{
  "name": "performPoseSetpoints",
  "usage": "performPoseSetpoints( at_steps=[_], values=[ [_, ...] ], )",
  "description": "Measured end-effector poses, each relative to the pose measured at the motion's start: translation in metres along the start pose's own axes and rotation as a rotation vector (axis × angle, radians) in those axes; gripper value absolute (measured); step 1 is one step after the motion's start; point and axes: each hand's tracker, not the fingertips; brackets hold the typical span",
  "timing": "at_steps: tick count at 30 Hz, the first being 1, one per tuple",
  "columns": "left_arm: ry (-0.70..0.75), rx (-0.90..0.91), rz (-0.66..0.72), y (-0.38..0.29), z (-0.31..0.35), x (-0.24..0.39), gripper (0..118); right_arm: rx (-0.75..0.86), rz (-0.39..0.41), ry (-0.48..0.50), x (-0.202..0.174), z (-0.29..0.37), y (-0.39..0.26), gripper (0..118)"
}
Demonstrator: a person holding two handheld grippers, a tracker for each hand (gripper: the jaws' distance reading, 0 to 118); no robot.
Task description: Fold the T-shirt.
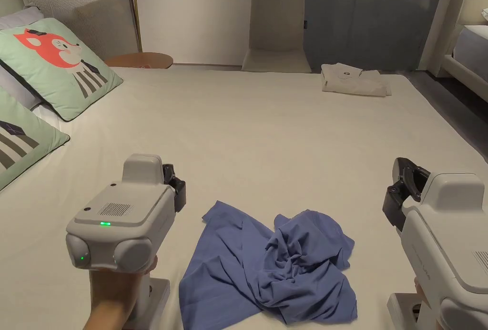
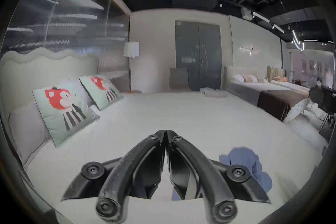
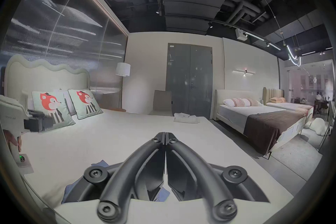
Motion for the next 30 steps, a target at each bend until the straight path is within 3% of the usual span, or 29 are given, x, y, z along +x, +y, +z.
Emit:
performPoseSetpoints(
  at_steps=[3, 13, 17, 18, 19, 20, 21, 22, 25, 27, 28, 30],
  values=[
    [-0.072, -0.115, 0.078, -0.022, -0.006, -0.001, 0, -0.008, 0.002, -0.001, 0.002, 0.0, -0.002, 1],
    [-0.154, -0.454, 0.113, -0.109, -0.011, 0.017, 0, -0.041, -0.007, -0.002, 0.007, -0.001, -0.019, 1],
    [-0.14, -0.514, 0.083, -0.128, -0.012, 0.026, 10, -0.05, -0.012, -0.001, 0.007, 0.001, -0.016, 1],
    [-0.134, -0.526, 0.074, -0.132, -0.013, 0.028, 27, -0.053, -0.012, 0.0, 0.007, 0.0, -0.017, 1],
    [-0.127, -0.542, 0.06, -0.135, -0.014, 0.031, 60, -0.056, -0.011, 0.002, 0.007, 0.0, -0.017, 1],
    [-0.107, -0.556, 0.043, -0.139, -0.015, 0.034, 82, -0.059, -0.012, 0.002, 0.008, -0.001, -0.02, 1],
    [-0.101, -0.552, 0.039, -0.141, -0.015, 0.035, 96, -0.061, -0.013, 0.003, 0.008, -0.001, -0.021, 1],
    [-0.1, -0.544, 0.035, -0.142, -0.014, 0.036, 99, -0.064, -0.013, 0.003, 0.008, -0.002, -0.022, 1],
    [-0.093, -0.568, 0.014, -0.145, -0.017, 0.041, 92, -0.071, -0.016, 0.004, 0.009, -0.002, -0.022, 1],
    [-0.102, -0.583, 0.03, -0.152, -0.019, 0.042, 63, -0.074, -0.016, 0.005, 0.009, -0.002, -0.023, 1],
    [-0.109, -0.601, 0.036, -0.157, -0.022, 0.042, 38, -0.076, -0.018, 0.005, 0.01, -0.003, -0.027, 1],
    [-0.094, -0.61, 0.039, -0.166, -0.025, 0.045, 32, -0.081, -0.02, 0.008, 0.011, -0.004, -0.03, 1]
  ],
)
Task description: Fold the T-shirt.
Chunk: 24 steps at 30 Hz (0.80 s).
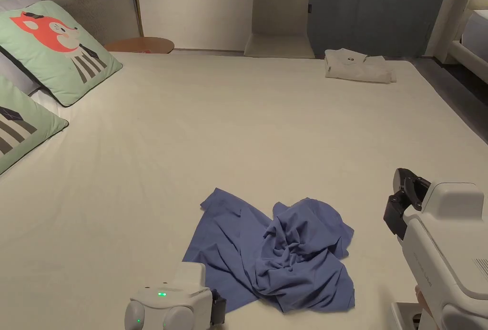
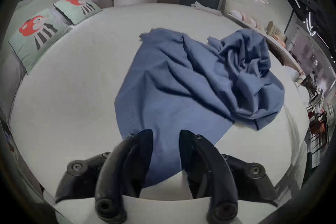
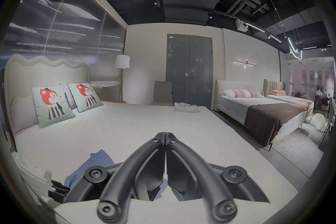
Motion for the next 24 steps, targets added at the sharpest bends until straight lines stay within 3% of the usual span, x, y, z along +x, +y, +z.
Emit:
performPoseSetpoints(
  at_steps=[2, 3, 4, 12, 16, 17, 19, 20, 21, 24],
  values=[
    [0.006, 0.018, 0.003, 0.002, 0.006, 0.002, 22, -0.008, 0.002, 0.002, 0.001, -0.001, -0.003, 1],
    [-0.001, 0.017, 0.009, 0.003, 0.008, 0.002, 7, -0.01, 0.002, 0.003, 0.001, -0.002, -0.004, 1],
    [-0.025, 0.017, 0.024, 0.004, 0.008, 0.001, 1, -0.014, 0.003, 0.003, 0.001, -0.004, -0.006, 1],
    [-0.094, 0.085, 0.082, 0.021, 0.041, -0.011, 1, -0.151, -0.013, 0.004, 0.003, -0.035, -0.02, 1],
    [-0.151, 0.125, 0.1, 0.038, 0.061, -0.014, 1, -0.313, -0.022, 0.007, 0.006, -0.081, -0.033, 31],
    [-0.162, 0.141, 0.105, 0.04, 0.064, -0.015, 1, -0.358, -0.038, 0.014, 0.007, -0.095, -0.038, 31],
    [-0.168, 0.131, 0.104, 0.045, 0.063, -0.018, 1, -0.471, -0.058, 0.049, 0.009, -0.125, -0.048, 81],
    [-0.176, 0.132, 0.11, 0.045, 0.064, -0.02, 1, -0.531, -0.057, 0.059, 0.009, -0.14, -0.054, 94],
    [-0.185, 0.13, 0.117, 0.045, 0.063, -0.023, 1, -0.562, -0.04, 0.071, 0.008, -0.154, -0.061, 100],
    [-0.199, 0.113, 0.135, 0.045, 0.059, -0.028, 1, -0.664, -0.001, 0.102, 0.004, -0.191, -0.083, 101]
  ],
)
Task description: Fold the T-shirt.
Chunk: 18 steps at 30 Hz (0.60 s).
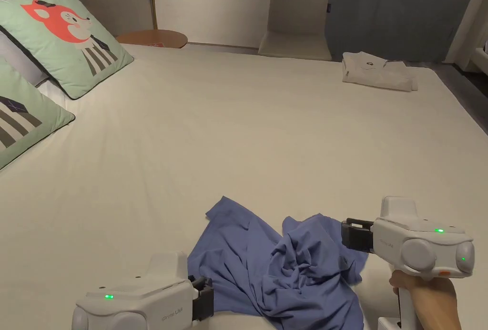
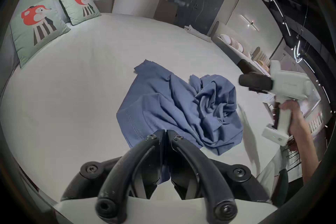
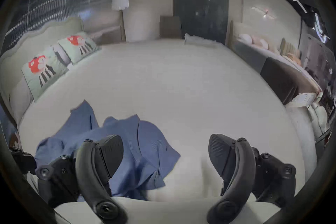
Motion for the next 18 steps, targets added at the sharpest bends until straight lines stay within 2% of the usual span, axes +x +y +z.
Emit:
performPoseSetpoints(
  at_steps=[3, 5, 6, 9, 10, 13, 16, 18],
  values=[
    [0.009, -0.02, 0.015, 0.0, -0.01, -0.008, 1, -0.098, 0.013, 0.025, -0.003, -0.031, -0.001, 100],
    [0.01, -0.037, 0.036, 0.0, -0.016, -0.013, 1, -0.144, 0.017, 0.036, -0.005, -0.047, -0.006, 92],
    [0.012, -0.043, 0.037, -0.001, -0.019, -0.013, 1, -0.154, 0.017, 0.035, -0.01, -0.04, -0.008, 83],
    [0.022, -0.058, 0.028, -0.002, -0.026, -0.014, 1, -0.161, 0.013, 0.057, -0.012, -0.039, -0.016, 29],
    [0.023, -0.06, 0.03, -0.003, -0.027, -0.014, 1, -0.157, 0.017, 0.062, -0.014, -0.034, -0.016, 21],
    [0.022, -0.068, 0.038, -0.002, -0.029, -0.017, 1, -0.134, 0.052, 0.059, -0.015, -0.018, -0.015, 18],
    [0.016, -0.07, 0.061, 0.0, -0.03, -0.02, 1, -0.009, 0.075, 0.01, -0.012, 0.012, -0.004, 16],
    [0.007, -0.07, 0.072, 0.003, -0.031, -0.022, 1, 0.065, 0.063, 0.006, 0.0, 0.02, 0.009, 16]
  ],
)
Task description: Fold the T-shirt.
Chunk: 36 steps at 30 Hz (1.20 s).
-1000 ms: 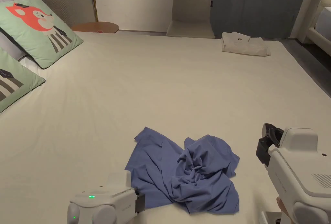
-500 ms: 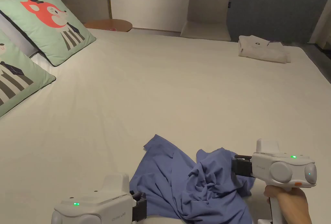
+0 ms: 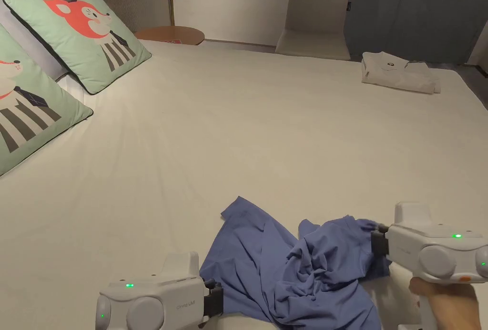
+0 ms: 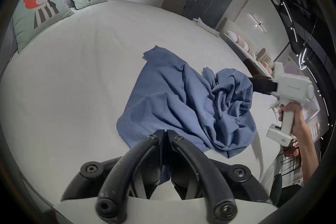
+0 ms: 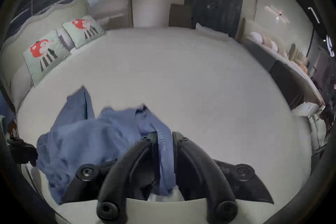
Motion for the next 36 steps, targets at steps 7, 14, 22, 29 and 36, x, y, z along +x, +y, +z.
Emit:
performPoseSetpoints(
  at_steps=[7, 14, 22, 29, 36],
  values=[
    [-0.002, 0.12, -0.004, 0.034, 0.024, 0.005, 1, 0.242, 0.01, -0.063, 0.028, 0.086, 0.061, 16],
    [0.022, 0.288, -0.03, 0.12, 0.069, 0.003, 1, 0.412, 0.047, -0.144, 0.052, 0.134, 0.124, 16],
    [0.132, 0.508, -0.086, 0.252, 0.124, 0.003, 1, 0.544, 0.073, -0.237, 0.077, 0.159, 0.2, 16],
    [0.257, 0.616, -0.14, 0.35, 0.139, 0.006, 1, 0.603, 0.075, -0.3, 0.096, 0.142, 0.252, 16],
    [0.312, 0.721, -0.104, 0.416, 0.128, 0.001, 1, 0.661, 0.035, -0.304, 0.102, 0.124, 0.287, 16]
  ],
)
